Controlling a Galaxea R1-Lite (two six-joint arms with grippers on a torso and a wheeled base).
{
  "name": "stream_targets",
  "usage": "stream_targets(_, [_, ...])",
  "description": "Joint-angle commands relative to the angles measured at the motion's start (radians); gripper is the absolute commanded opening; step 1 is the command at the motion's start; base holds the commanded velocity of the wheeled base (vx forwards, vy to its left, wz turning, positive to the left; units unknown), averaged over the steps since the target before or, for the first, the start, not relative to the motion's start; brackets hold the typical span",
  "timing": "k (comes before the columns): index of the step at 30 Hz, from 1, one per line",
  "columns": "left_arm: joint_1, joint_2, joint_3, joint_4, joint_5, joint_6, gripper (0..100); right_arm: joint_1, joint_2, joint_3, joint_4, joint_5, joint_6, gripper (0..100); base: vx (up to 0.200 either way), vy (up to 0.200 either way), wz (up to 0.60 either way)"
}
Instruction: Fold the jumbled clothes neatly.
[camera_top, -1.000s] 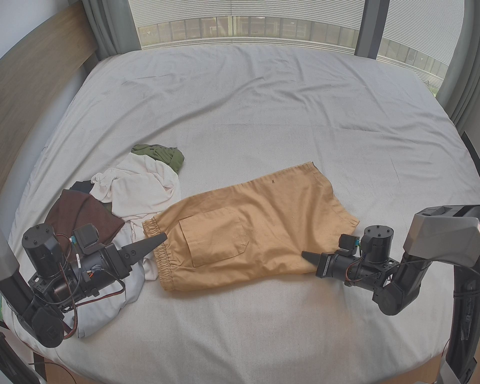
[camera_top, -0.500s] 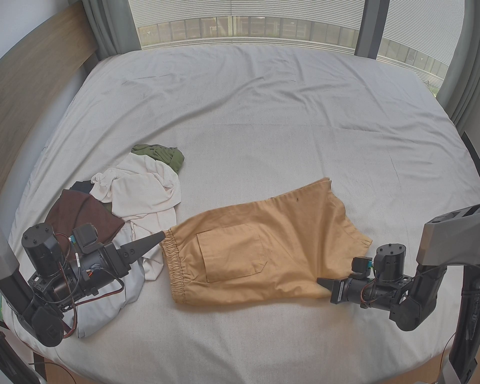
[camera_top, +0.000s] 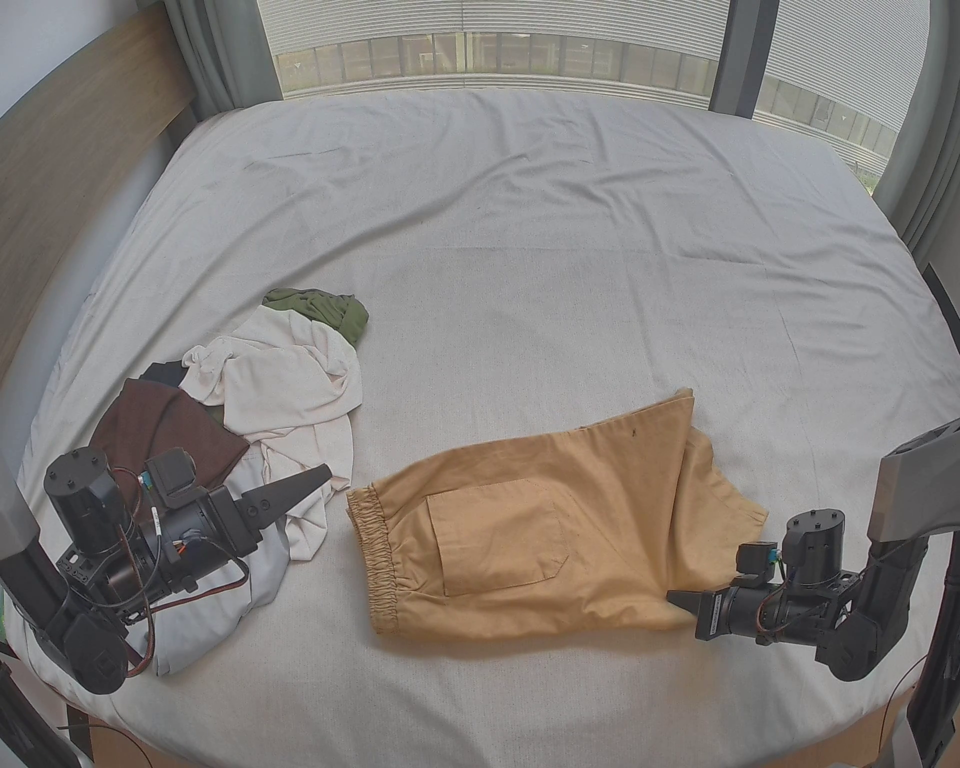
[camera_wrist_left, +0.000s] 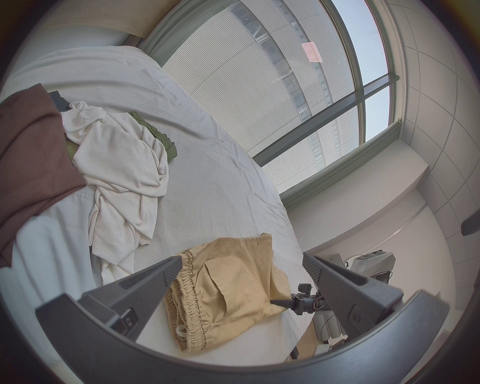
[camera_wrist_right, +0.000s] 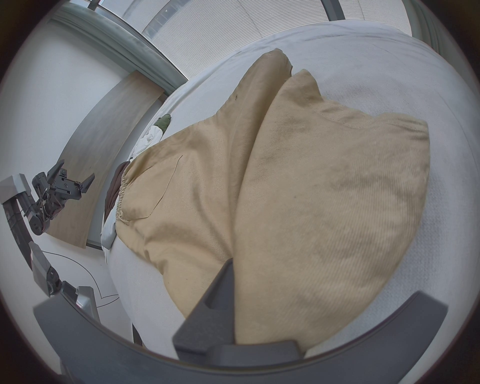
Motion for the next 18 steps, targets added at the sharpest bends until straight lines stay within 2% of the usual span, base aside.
stream_targets(1, [-0.002,0.009,0.002,-0.001,0.000,0.000,100,-0.001,-0.014,0.016,-0.003,0.001,0.001,0,0.000,0.000,0.00])
stream_targets(7, [-0.002,0.028,0.007,-0.001,0.000,0.001,100,0.008,0.017,0.011,-0.068,-0.012,-0.001,0,0.000,0.000,0.00])
stream_targets(8, [-0.002,0.029,0.007,-0.001,0.000,0.001,100,0.010,0.018,0.014,-0.071,-0.021,-0.001,100,0.000,0.000,0.00])
stream_targets(10, [-0.002,0.035,0.007,-0.001,0.000,0.003,100,0.030,0.018,0.040,-0.074,-0.065,-0.004,100,0.000,0.000,0.00])
stream_targets(14, [-0.003,0.035,0.007,-0.001,0.000,0.003,100,0.061,0.012,0.123,-0.063,-0.064,-0.019,100,0.000,0.000,0.00])
stream_targets(18, [-0.008,0.035,0.010,-0.001,0.000,0.003,100,0.163,0.021,0.195,-0.077,-0.036,-0.033,100,0.000,0.000,0.00])
